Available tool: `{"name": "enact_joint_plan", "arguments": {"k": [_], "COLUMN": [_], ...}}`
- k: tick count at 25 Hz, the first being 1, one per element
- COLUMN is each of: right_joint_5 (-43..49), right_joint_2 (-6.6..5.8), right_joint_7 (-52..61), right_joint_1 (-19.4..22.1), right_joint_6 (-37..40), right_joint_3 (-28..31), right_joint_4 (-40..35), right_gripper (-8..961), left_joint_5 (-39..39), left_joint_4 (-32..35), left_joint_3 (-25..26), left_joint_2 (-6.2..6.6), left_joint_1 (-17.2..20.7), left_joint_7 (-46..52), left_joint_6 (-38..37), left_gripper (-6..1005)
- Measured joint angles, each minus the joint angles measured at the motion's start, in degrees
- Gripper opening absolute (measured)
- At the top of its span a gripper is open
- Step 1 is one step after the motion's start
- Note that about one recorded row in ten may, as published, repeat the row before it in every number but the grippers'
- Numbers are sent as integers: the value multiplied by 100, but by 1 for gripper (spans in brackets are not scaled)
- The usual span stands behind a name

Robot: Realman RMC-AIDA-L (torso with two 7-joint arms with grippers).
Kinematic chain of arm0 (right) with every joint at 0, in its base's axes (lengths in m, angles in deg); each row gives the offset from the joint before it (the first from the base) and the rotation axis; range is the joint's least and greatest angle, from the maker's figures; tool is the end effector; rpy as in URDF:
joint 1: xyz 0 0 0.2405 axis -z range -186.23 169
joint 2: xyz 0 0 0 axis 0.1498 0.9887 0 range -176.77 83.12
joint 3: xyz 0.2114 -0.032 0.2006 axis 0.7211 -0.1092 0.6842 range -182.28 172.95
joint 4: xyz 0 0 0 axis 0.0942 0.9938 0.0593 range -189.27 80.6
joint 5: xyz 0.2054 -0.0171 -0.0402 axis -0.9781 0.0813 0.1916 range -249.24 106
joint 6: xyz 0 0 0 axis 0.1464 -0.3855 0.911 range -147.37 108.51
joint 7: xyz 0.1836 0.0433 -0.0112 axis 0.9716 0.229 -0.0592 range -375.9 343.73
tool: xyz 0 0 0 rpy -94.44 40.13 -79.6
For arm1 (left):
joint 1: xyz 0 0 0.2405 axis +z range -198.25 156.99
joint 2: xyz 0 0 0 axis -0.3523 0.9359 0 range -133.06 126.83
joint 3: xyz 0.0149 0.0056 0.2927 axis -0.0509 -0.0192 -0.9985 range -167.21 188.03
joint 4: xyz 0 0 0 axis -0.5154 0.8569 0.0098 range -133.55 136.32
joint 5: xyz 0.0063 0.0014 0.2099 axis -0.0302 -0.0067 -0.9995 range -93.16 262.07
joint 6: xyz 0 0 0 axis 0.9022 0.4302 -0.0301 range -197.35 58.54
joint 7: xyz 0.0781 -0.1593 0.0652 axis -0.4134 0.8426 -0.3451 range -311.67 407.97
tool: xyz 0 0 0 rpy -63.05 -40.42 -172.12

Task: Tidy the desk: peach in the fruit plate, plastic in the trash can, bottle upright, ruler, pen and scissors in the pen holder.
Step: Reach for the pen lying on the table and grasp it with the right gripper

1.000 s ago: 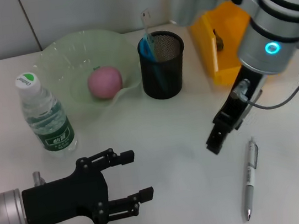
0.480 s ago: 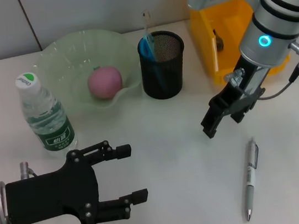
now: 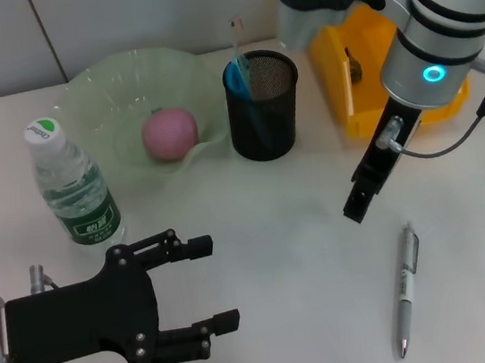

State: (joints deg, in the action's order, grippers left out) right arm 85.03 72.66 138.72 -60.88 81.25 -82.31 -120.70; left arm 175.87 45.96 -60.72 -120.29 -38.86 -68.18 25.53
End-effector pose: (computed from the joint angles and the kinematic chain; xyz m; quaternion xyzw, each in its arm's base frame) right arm 0.1775 0.4019 -0.0606 -0.8861 0.3392 -0.2824 0.1413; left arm -0.2435 0.2831 -0.0733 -0.9520 -0.0339 -0.3006 0.0464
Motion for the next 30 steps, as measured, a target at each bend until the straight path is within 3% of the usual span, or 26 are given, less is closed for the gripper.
{"name": "enact_joint_plan", "arguments": {"k": [4,5,10,19,30], "right_joint_5": [-344,-344,-417,-75,36], "right_joint_2": [-26,-26,-53,-85,-56], "right_joint_7": [-1771,-1771,-4191,-5884,-7692], "right_joint_1": [151,151,507,546,552], "right_joint_6": [401,401,1151,1786,1817], "right_joint_3": [109,109,305,365,58], "right_joint_4": [-369,-369,-1156,-1484,-1215], "right_gripper": [730,729,727,724,720], "left_joint_5": [-64,-64,-129,-131,-46], "left_joint_4": [-97,-97,-199,-212,-212], "left_joint_3": [70,70,116,118,131], "left_joint_2": [-14,-14,-125,-126,-144], "left_joint_1": [28,28,195,227,218], "left_joint_7": [22,22,31,13,288], "left_joint_6": [-31,-31,-129,-289,-562], "left_gripper": [812,812,812,812,813]}}
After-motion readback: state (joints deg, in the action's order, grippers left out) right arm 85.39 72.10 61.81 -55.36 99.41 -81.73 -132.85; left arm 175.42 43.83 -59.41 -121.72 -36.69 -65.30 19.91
